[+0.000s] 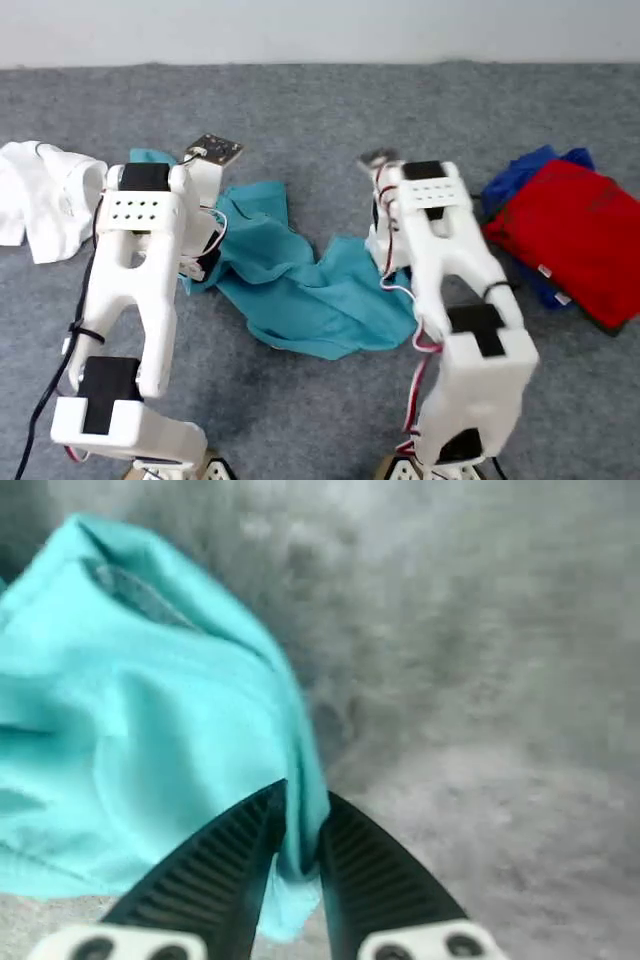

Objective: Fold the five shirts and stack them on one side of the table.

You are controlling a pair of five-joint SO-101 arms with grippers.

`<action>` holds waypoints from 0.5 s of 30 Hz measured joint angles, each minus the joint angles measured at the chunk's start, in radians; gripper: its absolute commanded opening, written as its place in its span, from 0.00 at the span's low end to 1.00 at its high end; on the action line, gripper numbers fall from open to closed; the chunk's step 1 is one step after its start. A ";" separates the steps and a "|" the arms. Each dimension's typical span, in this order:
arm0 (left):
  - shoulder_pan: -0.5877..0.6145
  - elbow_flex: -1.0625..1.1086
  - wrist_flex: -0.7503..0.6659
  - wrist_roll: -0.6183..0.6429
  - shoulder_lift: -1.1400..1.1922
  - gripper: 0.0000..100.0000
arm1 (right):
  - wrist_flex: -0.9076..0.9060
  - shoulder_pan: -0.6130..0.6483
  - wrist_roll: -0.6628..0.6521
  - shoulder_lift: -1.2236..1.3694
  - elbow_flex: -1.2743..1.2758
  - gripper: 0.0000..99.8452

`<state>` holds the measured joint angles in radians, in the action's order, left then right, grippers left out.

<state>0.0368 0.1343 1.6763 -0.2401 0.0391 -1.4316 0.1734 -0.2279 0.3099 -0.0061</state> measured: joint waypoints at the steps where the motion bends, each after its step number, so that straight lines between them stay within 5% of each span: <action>1: 0.000 0.000 0.000 0.000 0.000 0.01 | 0.000 -0.014 0.000 -0.040 0.000 0.01; 10: -0.003 -0.153 0.029 0.006 0.000 0.01 | -0.015 -0.204 0.000 -0.483 0.000 0.01; 15: -0.005 -0.327 0.054 0.124 -0.009 0.01 | -0.015 -0.259 0.000 -0.767 0.000 0.01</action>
<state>0.0322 -0.1926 1.7300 -0.1158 0.0299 -1.4469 -0.0859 -0.2279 -0.4572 -0.0061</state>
